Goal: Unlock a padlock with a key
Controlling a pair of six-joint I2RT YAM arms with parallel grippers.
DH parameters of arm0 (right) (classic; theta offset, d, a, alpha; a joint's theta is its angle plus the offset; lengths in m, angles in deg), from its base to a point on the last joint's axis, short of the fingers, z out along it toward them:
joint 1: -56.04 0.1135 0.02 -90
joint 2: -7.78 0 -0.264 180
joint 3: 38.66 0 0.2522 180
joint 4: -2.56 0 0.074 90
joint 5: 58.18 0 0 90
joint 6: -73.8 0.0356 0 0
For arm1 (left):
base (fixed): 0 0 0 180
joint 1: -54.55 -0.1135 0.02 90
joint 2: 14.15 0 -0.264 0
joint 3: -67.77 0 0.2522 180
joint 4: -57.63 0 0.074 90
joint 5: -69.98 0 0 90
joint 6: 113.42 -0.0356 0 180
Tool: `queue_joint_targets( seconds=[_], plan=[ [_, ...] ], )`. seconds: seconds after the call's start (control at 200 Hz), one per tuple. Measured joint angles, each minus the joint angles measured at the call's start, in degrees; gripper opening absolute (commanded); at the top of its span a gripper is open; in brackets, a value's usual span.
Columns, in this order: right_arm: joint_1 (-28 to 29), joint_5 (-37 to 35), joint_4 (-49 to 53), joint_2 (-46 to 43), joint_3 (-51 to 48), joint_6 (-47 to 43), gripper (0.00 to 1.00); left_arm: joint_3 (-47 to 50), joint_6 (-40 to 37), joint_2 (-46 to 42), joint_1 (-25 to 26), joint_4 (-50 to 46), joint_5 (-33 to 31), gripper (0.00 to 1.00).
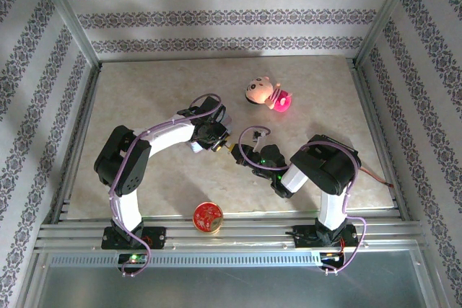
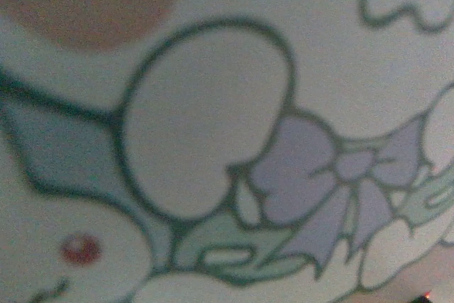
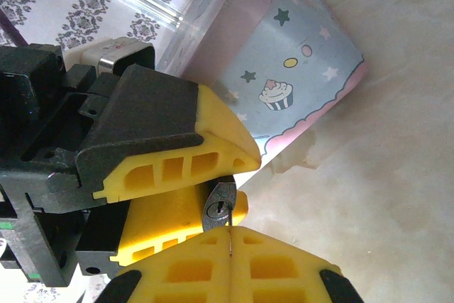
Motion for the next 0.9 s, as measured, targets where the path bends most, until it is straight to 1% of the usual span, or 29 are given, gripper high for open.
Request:
queue_joint_targets(
  seconds=[0.175,0.899],
  plan=[
    [0.02,-0.31,-0.04,-1.05,-0.15,-0.46,0.0,0.0,0.0,0.0,0.0,0.02,0.02,0.2],
    [0.11,-0.44,-0.04,-0.61,-0.07,-0.83,0.0,0.0,0.04,0.0,0.0,0.17,0.02,0.21]
  ],
)
